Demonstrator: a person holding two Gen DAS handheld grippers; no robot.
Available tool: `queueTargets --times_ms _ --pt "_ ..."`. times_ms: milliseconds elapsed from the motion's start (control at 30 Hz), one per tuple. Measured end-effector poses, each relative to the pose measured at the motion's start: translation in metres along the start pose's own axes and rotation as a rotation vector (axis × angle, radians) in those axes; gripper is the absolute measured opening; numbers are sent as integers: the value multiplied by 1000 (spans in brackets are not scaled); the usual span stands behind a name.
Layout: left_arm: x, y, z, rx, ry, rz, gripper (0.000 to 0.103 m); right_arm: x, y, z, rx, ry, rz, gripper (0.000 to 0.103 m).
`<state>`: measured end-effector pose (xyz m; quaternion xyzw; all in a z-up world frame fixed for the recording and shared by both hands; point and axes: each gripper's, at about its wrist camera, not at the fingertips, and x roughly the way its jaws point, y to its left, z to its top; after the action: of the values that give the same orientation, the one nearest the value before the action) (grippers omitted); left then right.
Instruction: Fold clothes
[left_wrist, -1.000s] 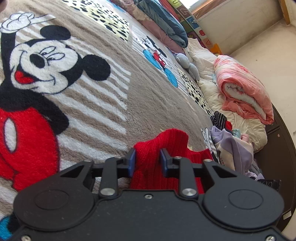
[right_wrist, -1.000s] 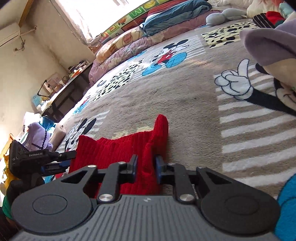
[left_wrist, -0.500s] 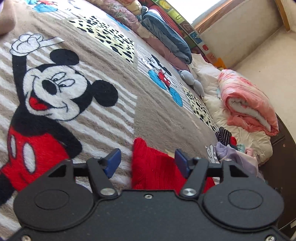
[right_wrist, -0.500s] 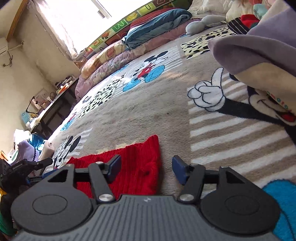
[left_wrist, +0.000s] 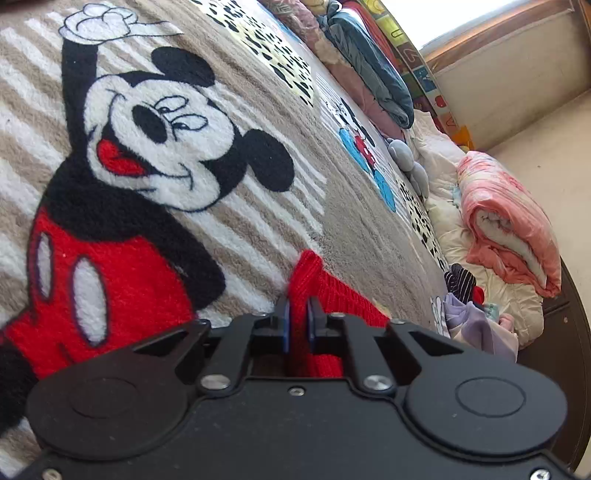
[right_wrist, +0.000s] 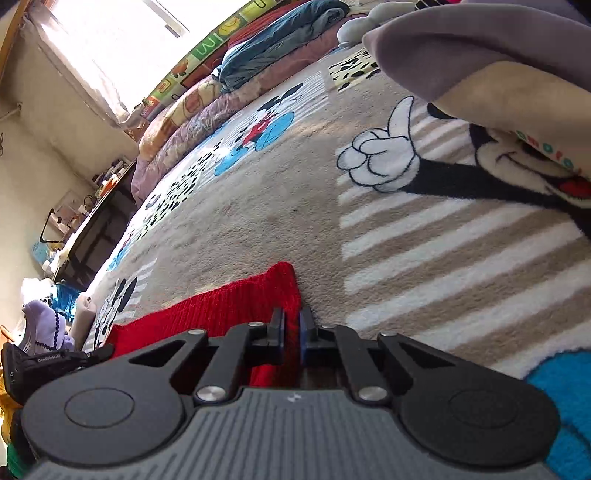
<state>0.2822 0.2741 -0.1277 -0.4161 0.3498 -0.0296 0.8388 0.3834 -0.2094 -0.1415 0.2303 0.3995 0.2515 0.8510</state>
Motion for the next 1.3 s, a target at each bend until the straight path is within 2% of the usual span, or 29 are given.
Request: queueTargets --times_ms 67,100,200,267,333,367,433,467,500,567,633,667,733,800,900,1133,1200,1233,1300 --pt "-8 -3 3 5 -19 17 18 -4 8 2 -36 -18 -18 11" --pt "-13 -6 4 14 -31 27 21 -8 10 3 -45 -37 -19 19" --pt "-32 -22 6 89 -89 52 25 -22 21 8 -93 -99 -24 23" --pt "-37 -36 5 126 -91 -37 25 -35 34 14 -163 -155 -35 23" --pt "-32 -48 1 148 -67 -117 34 -39 47 16 -210 -152 27 23" --pt "-25 -50 -2 152 -51 -109 37 -32 48 15 -207 -118 20 22" --pt "-6 -43 -7 136 -13 -50 48 -15 47 11 -193 -40 -9 30" --pt "4 -32 -9 106 8 -10 47 -7 41 7 -187 -7 -50 32" --pt "5 -25 -7 75 6 1 37 2 34 2 -182 24 -96 31" --pt "-10 -19 0 13 -37 -29 35 -5 25 4 -127 3 -59 31" --pt "-25 -19 7 -15 -83 -60 50 -19 32 10 -157 -32 -65 32" --pt "-31 -25 8 2 -95 -86 52 -27 39 12 -201 -63 -71 32" --pt "-35 -36 6 16 -68 -186 54 -38 43 15 -206 -87 -31 32" --pt "-32 -49 -1 59 -47 -187 54 -43 46 14 -200 -82 10 32" --pt "-36 -58 -17 84 -20 -190 54 -53 53 5 -249 -73 -19 32" --pt "-73 -75 -83 227 -27 -92 54 -89 69 -50 -340 -20 -12 32" --pt "-72 -69 -107 256 0 -17 54 -84 74 -74 -432 4 -89 34" --pt "-68 -62 -119 269 18 33 53 -76 75 -88 -508 36 -162 38" --pt "-69 -48 -137 280 -8 83 39 -77 70 -104 -517 7 -197 38"
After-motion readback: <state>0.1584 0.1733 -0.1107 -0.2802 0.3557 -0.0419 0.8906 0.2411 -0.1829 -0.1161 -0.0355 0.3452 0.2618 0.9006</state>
